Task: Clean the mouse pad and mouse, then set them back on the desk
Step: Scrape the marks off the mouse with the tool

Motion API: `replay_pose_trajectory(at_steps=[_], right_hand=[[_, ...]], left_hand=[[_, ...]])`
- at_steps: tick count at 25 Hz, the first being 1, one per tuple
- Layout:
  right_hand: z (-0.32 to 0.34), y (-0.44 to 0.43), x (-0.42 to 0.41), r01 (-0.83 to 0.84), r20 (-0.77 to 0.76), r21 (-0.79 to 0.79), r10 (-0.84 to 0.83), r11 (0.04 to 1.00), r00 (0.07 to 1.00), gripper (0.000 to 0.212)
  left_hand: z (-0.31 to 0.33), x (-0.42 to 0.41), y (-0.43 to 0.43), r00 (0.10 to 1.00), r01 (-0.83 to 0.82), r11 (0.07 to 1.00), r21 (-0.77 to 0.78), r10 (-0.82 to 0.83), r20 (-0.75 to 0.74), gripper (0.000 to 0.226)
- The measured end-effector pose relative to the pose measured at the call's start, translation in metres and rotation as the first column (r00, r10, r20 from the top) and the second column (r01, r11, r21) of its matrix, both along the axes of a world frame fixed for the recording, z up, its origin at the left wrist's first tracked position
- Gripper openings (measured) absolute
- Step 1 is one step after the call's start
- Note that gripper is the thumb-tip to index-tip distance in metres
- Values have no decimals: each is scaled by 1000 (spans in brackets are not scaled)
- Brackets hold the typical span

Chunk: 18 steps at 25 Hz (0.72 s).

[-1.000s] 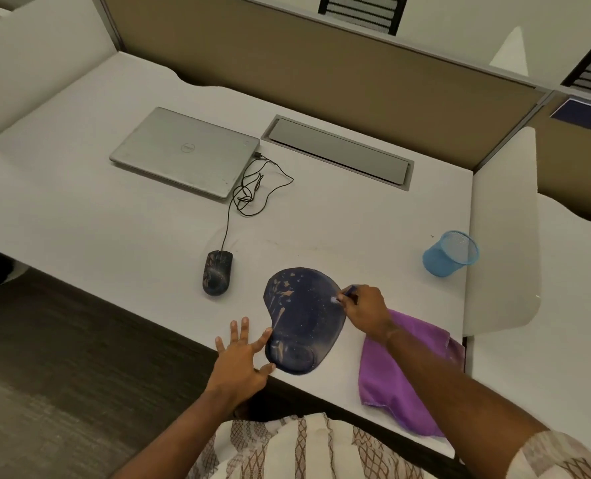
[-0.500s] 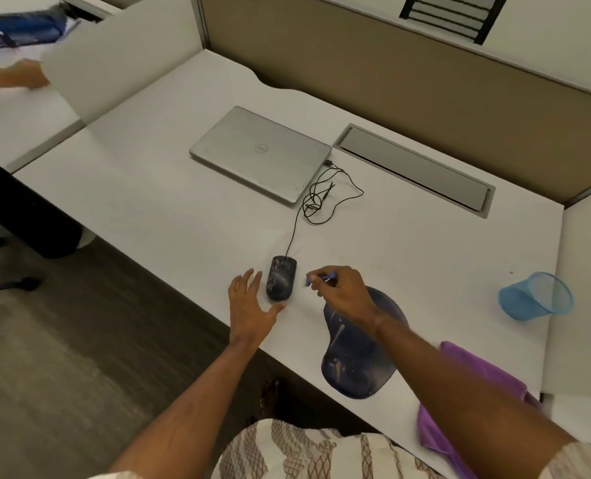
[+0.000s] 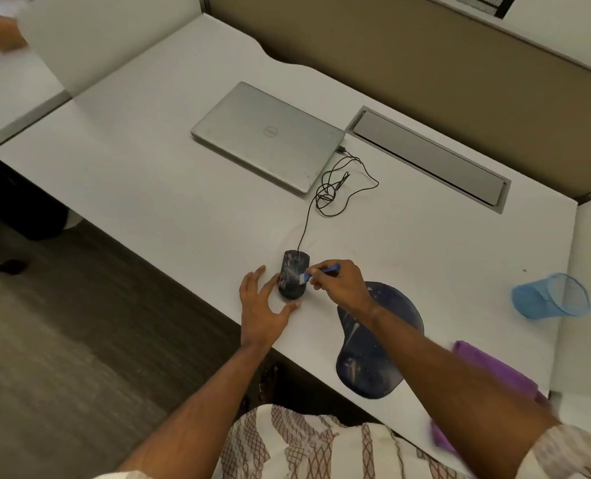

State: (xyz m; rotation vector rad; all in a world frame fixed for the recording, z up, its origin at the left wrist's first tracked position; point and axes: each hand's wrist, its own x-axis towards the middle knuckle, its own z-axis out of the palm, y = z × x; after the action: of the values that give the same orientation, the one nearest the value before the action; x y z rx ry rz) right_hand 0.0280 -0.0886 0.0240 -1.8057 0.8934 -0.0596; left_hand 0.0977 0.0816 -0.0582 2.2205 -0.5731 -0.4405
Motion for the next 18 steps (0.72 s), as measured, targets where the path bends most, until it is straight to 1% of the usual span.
replay_pose_trajectory(at_steps=[4,6,8,10,13,16,18], right_hand=[[-5,-7,-3,56,-48,-32,-58,998,997,13],[-4,-9,0,87,-41,-43,-89,995,995,13],[1,-5,6,103,15,25,-104,994,995,14],[4,0,10,68,39,70,-71,995,997,15],[-4,-1,9,50,-21,24,-50,998,999,16],[-10,-11,2,84,-83,-23,-85,996,993,13],[-9,-16,-1,113,-86,-45,-117,993,989,11]], left_hand=[[-3,1,0,1000,-1,1000,-4,1,12,69],[-4,1,1,1000,1,1000,-15,-1,16,68],[-6,1,2,1000,1,1000,-25,0,20,68],[-6,1,2,1000,-3,999,-34,3,14,68],[-4,1,1,1000,-10,999,-32,10,4,68],[-4,0,1,1000,-11,999,-38,12,10,66],[-4,0,1,1000,-11,999,-44,11,5,66]])
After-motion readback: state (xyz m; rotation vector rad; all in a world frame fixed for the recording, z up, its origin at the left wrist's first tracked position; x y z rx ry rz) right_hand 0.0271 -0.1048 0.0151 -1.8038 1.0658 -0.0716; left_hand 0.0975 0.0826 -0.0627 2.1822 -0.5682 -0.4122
